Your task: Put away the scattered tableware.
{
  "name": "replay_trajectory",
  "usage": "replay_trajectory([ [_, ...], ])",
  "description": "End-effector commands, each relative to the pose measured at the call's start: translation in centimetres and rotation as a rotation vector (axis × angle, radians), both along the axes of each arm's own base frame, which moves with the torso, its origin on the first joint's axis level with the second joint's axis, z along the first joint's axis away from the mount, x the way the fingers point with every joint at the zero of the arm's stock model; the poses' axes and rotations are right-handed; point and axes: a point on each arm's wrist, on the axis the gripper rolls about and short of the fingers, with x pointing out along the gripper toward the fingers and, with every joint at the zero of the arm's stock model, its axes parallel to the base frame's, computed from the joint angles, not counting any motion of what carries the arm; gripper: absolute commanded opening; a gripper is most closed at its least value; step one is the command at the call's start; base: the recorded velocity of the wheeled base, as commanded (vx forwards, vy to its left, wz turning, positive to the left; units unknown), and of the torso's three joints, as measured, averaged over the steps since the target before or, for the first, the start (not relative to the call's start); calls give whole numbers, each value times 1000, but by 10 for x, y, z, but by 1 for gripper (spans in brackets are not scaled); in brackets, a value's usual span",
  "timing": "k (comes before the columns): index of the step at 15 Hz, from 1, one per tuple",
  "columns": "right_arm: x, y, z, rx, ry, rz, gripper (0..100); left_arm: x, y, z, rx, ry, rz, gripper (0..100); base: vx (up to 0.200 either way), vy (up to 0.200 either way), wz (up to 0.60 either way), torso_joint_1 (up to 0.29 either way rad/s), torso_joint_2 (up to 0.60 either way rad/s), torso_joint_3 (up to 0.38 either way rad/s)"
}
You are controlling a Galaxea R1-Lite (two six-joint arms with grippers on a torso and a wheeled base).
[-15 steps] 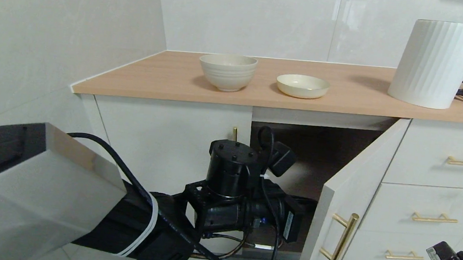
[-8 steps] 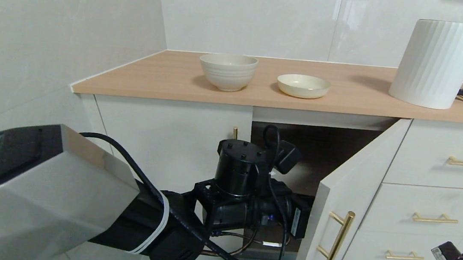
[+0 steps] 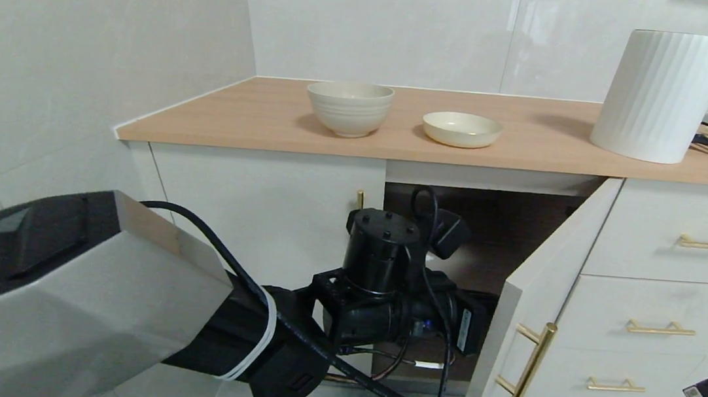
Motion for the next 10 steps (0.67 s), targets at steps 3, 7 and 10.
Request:
replay_trajectory([
  [3,-5,1,4,15,-25,26,100,2,-4,-1,-8,18,8,0,0,0,0,0,0,0],
  [7,-17,1,10,41,-62,84,100,-17,-24,5,-18,4,-33,0,0,0,0,0,0,0],
  [10,-41,-5,27,148,-146,250,100,-84,-57,41,-101,-50,-188,0,0,0,0,0,0,0],
])
